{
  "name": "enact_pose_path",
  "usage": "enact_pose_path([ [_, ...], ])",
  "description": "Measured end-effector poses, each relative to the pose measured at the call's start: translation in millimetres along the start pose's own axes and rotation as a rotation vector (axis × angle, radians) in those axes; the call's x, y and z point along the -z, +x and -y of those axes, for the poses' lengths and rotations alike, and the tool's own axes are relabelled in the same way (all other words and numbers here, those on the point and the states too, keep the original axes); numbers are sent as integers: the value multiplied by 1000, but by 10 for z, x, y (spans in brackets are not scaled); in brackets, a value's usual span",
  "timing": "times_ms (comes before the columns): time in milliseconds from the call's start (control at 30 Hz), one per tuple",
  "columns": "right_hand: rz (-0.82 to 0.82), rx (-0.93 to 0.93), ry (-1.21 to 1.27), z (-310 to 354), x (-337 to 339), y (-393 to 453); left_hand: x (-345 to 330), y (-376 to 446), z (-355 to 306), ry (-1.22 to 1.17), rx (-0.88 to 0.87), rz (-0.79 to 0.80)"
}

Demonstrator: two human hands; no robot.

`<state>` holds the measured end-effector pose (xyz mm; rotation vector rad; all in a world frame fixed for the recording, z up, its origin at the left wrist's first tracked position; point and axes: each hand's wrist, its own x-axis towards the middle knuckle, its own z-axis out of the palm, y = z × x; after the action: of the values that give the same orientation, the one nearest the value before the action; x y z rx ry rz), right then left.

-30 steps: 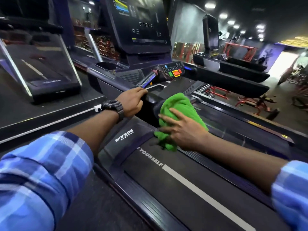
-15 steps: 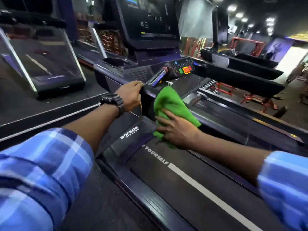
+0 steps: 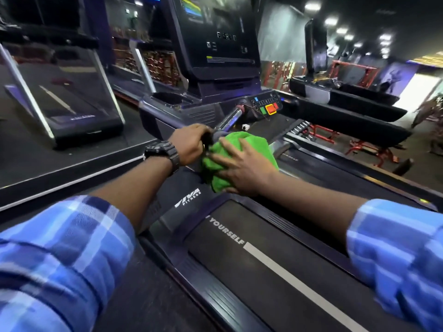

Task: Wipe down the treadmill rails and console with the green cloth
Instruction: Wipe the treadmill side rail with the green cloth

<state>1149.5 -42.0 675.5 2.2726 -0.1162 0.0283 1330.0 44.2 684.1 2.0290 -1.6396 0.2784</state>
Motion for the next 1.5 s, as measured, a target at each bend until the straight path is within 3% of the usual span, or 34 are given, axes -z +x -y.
enact_pose_path([
  [133, 61, 367, -12, -320, 58, -484, 24, 4, -70, 34, -8, -9],
  [200, 73, 298, 101, -525, 100, -468, 12, 7, -75, 34, -7, -1],
  [267, 110, 10, 282, -483, 192, -260, -4, 17, -69, 24, 1, 3],
  [333, 131, -183, 263, -189, 244, -17, -18, 50, -61, 16, 21, 4],
  [400, 120, -134, 75, 111, 178, 55, -26, 94, -71, 17, 37, 2],
  [467, 143, 54, -74, 295, 38, -181, -47, 126, -123, 49, 20, 20],
  [533, 207, 227, -174, 377, -97, -625, -71, 119, -211, 73, -19, 22],
  [633, 278, 314, -193, 351, -120, -1490, -189, 55, -486, 50, -109, -22],
  [733, 56, 183, -31, 14, 13, -1894, -336, -35, -870, 30, -147, -60],
  [833, 92, -110, 119, -286, 218, -1592, -396, -97, -1146, -35, -75, -100],
  [900, 140, -179, 146, -218, 287, -1393, -394, -125, -1278, -58, -27, -117],
  [1067, 200, 78, -101, 15, 221, -1924, -406, -251, -1651, -40, -105, -67],
  [1167, 185, 199, -75, -160, 210, -2662, -413, -337, -1976, -13, -143, -44],
  [1233, 109, 162, 47, -383, 251, -3039, -416, -422, -2225, 2, -162, -29],
  [1400, 98, -214, 296, -503, 372, -2976, -470, -667, -2676, -44, -129, -49],
  [1500, 149, -51, 112, -157, 315, -2933, -488, -819, -2838, -100, -66, -69],
])
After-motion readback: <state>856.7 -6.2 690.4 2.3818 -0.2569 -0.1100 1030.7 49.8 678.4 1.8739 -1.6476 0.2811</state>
